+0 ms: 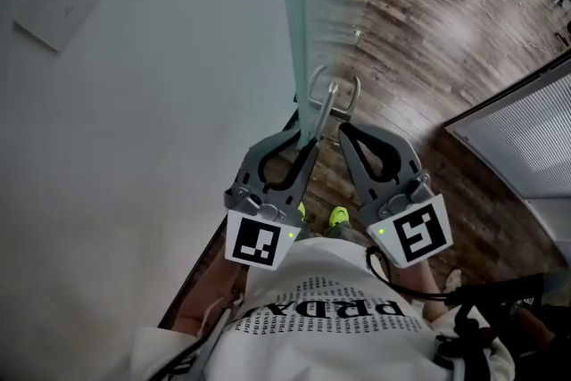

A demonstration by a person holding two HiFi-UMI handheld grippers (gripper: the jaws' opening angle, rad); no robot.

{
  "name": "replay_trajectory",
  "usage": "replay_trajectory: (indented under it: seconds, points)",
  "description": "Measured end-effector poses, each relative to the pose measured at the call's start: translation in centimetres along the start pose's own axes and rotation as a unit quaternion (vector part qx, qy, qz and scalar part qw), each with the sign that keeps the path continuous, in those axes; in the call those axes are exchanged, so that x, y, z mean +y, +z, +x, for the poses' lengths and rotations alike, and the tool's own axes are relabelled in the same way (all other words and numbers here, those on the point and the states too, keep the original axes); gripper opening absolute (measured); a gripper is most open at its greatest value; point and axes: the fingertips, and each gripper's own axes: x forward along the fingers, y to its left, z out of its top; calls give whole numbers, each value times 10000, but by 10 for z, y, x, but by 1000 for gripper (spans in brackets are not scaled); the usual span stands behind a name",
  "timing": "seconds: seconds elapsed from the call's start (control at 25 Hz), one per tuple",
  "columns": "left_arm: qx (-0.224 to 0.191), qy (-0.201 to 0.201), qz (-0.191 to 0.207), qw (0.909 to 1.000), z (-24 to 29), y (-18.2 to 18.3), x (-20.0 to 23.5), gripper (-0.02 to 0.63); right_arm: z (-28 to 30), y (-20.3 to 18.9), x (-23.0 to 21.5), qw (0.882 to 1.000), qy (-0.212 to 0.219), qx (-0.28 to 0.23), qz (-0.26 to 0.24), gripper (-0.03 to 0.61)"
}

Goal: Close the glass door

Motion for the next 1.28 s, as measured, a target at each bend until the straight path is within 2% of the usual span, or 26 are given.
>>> replay_trajectory:
  seconds: [0.2,0.32,0.52,0.72,0.88,1.12,1.28]
  points:
    - [-46,237,8,9997,9,2,-31,77,-27,-13,-18,9999,83,96,-113,-3]
    - [-25,177,-18,9998,20,1,-48,75,-41,-22,-35,9999,115,95,-35,-3]
    - [-175,74,-155,9997,43,24,-87,77,-82,-25,-67,9999,123,80,-4,-3]
    - [-359,-246,-200,9989,56,30,-109,87,-94,-33,-78,9998,-78,160,39,-3]
    - [-509,-628,-211,9965,69,35,-120,91,-99,-39,-83,9987,-416,282,130,-3]
    - [-844,-1230,-160,9887,97,48,-162,104,-127,-55,-104,9935,-1040,472,34,-3]
    - [-996,-1640,-94,9814,119,70,-193,107,-155,-52,-130,9876,-1481,525,-41,-3]
